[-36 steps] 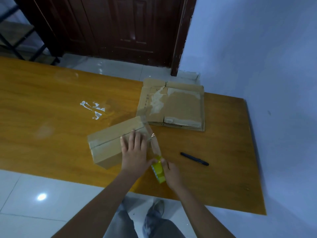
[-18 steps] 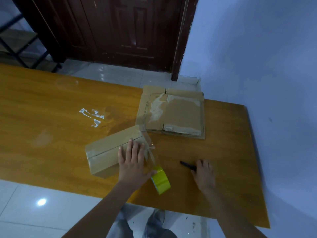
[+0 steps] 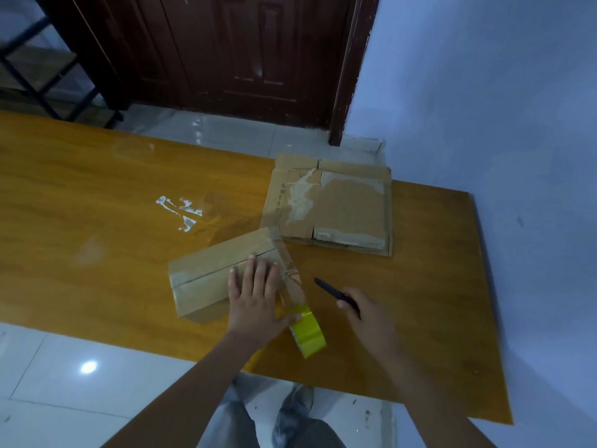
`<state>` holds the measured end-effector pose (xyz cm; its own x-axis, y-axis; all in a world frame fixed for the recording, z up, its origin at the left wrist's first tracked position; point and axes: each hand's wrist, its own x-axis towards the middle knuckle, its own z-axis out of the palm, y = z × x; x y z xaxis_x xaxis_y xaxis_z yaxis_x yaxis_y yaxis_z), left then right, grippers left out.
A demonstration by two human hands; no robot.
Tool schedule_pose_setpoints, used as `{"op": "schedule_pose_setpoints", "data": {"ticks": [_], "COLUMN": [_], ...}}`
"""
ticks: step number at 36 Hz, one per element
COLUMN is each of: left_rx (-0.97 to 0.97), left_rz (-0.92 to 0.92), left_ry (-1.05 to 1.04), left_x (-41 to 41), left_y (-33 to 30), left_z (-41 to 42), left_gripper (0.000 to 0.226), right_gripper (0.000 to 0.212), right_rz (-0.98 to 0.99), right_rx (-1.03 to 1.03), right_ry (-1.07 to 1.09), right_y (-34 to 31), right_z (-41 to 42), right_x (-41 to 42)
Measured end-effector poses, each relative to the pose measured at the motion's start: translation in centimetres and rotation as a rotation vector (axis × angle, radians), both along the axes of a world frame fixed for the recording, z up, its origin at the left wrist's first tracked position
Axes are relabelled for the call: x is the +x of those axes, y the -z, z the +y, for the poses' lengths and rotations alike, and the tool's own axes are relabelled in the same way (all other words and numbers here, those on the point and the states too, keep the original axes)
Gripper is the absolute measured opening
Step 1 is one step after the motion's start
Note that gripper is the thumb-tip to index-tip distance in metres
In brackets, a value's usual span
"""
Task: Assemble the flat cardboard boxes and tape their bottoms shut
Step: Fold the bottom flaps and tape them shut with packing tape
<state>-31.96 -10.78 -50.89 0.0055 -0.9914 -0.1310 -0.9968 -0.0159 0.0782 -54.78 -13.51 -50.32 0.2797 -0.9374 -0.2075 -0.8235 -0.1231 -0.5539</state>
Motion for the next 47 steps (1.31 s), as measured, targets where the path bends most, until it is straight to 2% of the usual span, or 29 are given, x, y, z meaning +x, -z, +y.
{"op": "schedule_pose_setpoints", "data": {"ticks": [4, 5, 10, 15, 23, 29, 40, 47], "left_rx": [0.003, 0.003, -0.004, -0.008, -0.018, -0.005, -0.015, -0.015], "left_rz": [0.003, 0.004, 0.012, 0.009, 0.005, 0.003, 0.009, 0.012], "left_ry": [0.0, 0.0, 0.003, 0.0, -0.004, -0.007, -0.01, -0.015], "left_x": [0.1, 0.1, 0.1, 0.1, 0.1, 0.1, 0.0, 0.0], "left_y": [0.1, 0.1, 0.0, 0.0, 0.1, 0.1, 0.1, 0.2], "left_z": [0.0, 0.0, 0.0, 0.0, 0.0, 0.0, 0.0, -0.1], "left_gripper": [0.104, 0.104, 0.103, 0.104, 0.106, 0.105, 0.104, 0.103], "right_gripper": [0.06, 0.061, 0.033, 0.034, 0.021, 0.018, 0.035, 0.031], "right_rz": [0.025, 0.028, 0.091, 0.117, 0.129, 0.048, 0.001, 0.05], "right_rx": [-0.18, -0.205, -0.272, -0.288, -0.254, -0.215, -0.542, -0.63], "right_ry": [-0.107, -0.122, -0.137, -0.147, -0.135, -0.104, -0.185, -0.254], "right_y": [-0.1, -0.1, -0.2, -0.8, -1.1, -1.1, -1.4, -1.4], "right_z": [0.5, 0.5, 0.3, 0.3, 0.0, 0.2, -0.5, -1.1], "right_x": [0.7, 0.8, 1.3, 2.0, 2.2, 2.3, 2.6, 3.1]}}
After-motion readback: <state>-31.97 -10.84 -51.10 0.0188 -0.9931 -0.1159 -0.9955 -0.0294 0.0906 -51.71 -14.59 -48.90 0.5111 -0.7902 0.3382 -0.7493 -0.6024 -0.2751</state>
